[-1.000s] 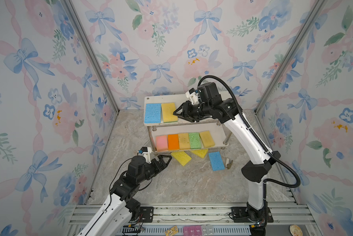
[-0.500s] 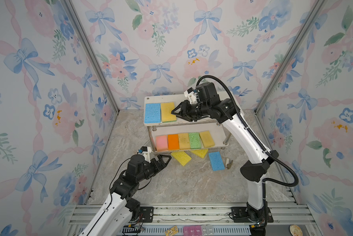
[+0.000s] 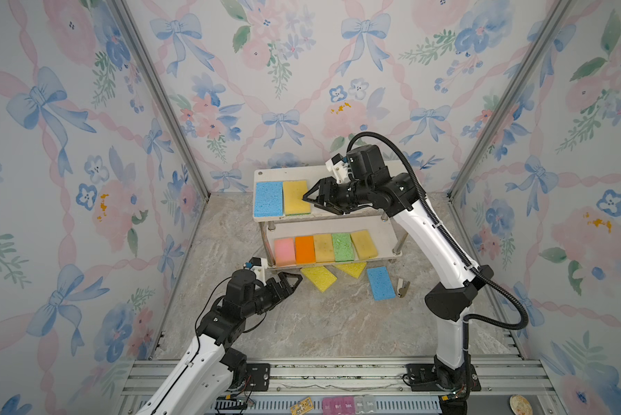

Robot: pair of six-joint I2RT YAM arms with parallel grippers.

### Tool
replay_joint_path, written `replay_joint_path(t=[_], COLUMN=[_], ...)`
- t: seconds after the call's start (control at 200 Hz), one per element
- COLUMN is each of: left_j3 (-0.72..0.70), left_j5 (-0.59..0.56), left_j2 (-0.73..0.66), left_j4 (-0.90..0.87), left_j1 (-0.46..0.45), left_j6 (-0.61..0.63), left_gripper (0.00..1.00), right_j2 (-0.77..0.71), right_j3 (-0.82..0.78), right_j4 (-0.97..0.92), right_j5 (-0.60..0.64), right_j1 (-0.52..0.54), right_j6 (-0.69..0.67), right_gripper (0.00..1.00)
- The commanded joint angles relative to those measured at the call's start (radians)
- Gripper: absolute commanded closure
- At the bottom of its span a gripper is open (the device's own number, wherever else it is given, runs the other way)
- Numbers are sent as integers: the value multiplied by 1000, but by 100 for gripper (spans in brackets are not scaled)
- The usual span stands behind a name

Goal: Arrange cleaning sponges on a shelf
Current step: Move the cleaning sponge to the shelf, then pick up the cleaning sponge at the center of the table.

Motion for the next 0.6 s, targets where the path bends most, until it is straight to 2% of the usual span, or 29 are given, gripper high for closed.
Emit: replay_joint_path(t=[0.0,0.105,0.23,0.34,0.445,0.595], left_j3=[46,61,46,32,13,-85], left_j5=[27,34,18,-30,-107,-197], left_j2=[10,26,43,60,87,108], left_j4=[-5,-6,-4,3,37,182], left_j1=[4,1,-31,-97,-191,-294], left_j6=[53,75,73,60,19,-120], left_gripper=[2,2,2,2,2,6], right_j2=[-112,-247,-514,-767,-960,-1092], right_j3=[-11,-120,-459,-822,-1080,-1338], right_j4=[-69,-114,-84,-62,-128,-187], right_j5=[32,89,111,106,111,114], right_j1=[-17,-22,-80,-181,-286,-363], right_j6=[-99,-179,-176,-131,-144,-209], right_gripper=[44,40,36,34,33,32])
